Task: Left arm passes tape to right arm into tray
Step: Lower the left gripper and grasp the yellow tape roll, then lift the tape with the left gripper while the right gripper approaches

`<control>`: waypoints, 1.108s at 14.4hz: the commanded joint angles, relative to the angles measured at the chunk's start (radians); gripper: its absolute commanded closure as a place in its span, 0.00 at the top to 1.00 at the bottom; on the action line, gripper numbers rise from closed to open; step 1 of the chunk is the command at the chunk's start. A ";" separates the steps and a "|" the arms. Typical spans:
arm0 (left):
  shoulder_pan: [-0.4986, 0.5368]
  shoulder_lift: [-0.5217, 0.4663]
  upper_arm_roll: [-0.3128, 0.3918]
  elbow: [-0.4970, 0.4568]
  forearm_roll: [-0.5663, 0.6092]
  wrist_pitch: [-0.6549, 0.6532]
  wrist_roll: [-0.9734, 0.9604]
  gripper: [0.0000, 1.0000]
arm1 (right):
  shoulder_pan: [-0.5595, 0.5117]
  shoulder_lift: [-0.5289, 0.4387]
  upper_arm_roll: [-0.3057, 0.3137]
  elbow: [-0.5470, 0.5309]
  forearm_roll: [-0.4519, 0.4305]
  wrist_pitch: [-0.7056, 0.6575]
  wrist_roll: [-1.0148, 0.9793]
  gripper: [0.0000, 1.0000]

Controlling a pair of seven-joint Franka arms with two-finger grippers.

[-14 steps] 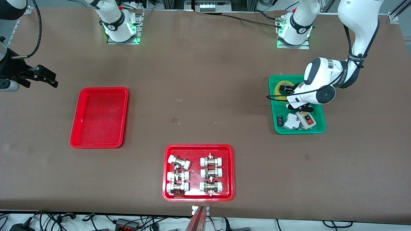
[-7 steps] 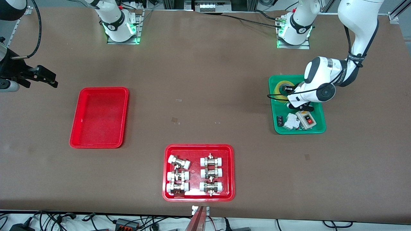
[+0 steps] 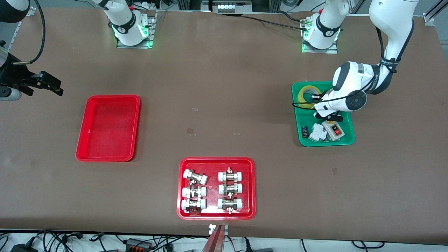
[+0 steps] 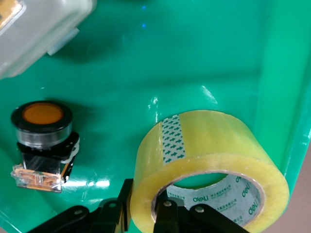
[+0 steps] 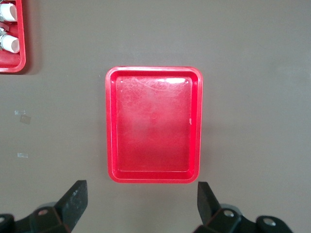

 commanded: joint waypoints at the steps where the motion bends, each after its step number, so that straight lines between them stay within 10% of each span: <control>1: 0.006 -0.029 -0.005 0.040 0.006 -0.073 0.024 0.21 | -0.005 -0.008 -0.003 -0.003 0.000 -0.036 0.001 1.00; 7: -0.024 -0.023 -0.060 0.510 -0.079 -0.570 0.012 0.21 | 0.003 -0.005 0.006 0.003 -0.001 -0.057 0.001 1.00; 11: -0.027 -0.023 -0.072 0.743 -0.479 -0.802 -0.079 0.18 | 0.015 0.055 0.009 0.006 0.011 -0.057 -0.002 1.00; 16: -0.029 -0.023 -0.121 0.814 -0.846 -0.793 -0.179 0.18 | 0.026 0.149 0.009 0.018 0.155 -0.084 -0.048 1.00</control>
